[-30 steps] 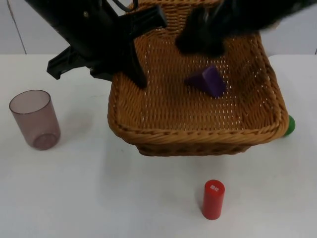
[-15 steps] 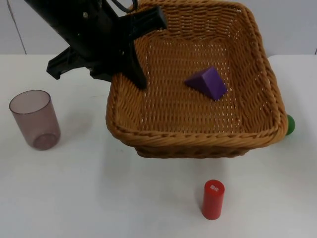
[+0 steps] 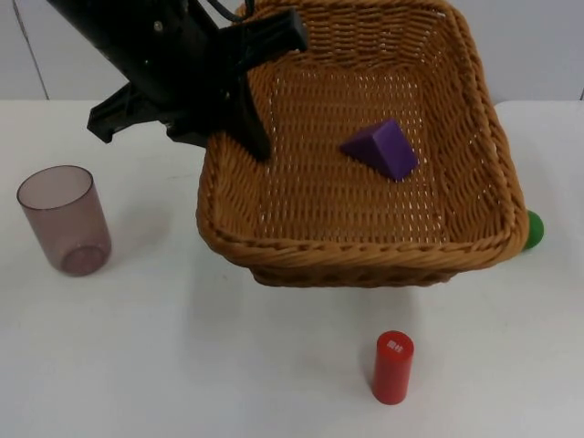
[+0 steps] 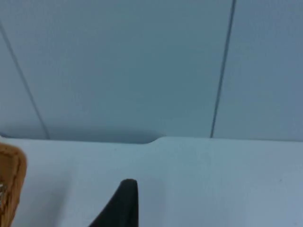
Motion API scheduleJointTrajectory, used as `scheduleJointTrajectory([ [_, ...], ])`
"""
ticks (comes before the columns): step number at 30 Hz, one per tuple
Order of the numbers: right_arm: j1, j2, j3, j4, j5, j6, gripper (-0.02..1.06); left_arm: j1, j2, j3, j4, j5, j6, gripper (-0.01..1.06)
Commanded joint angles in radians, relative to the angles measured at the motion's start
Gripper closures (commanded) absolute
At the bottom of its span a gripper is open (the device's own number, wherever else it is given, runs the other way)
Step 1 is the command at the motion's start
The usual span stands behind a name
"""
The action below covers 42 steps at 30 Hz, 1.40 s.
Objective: Pick up the basket with the left hand and place the triangular block into the basket with the right hand.
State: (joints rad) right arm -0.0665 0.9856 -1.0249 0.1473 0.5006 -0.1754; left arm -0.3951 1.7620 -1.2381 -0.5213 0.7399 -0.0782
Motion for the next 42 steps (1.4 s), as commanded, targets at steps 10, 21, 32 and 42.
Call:
scheduleJointTrajectory([
  [10,-0.005,-0.012,0.022,0.046,-0.033,-0.037,0.00,-0.007,-0.019,-0.004,-0.014,-0.023,0.005,1.05],
  [21,-0.005,-0.012,0.022,0.046,-0.016,-0.037,0.00,0.036,0.054,-0.041,-0.035,0.001,0.033,1.05],
  [32,-0.003,-0.012,0.022,0.049,0.029,-0.051,0.00,0.059,0.312,-0.273,-0.101,0.056,0.142,1.05],
  [42,-0.003,-0.012,0.020,0.049,0.018,-0.085,0.00,0.079,0.432,-0.302,-0.197,0.058,0.242,1.05],
])
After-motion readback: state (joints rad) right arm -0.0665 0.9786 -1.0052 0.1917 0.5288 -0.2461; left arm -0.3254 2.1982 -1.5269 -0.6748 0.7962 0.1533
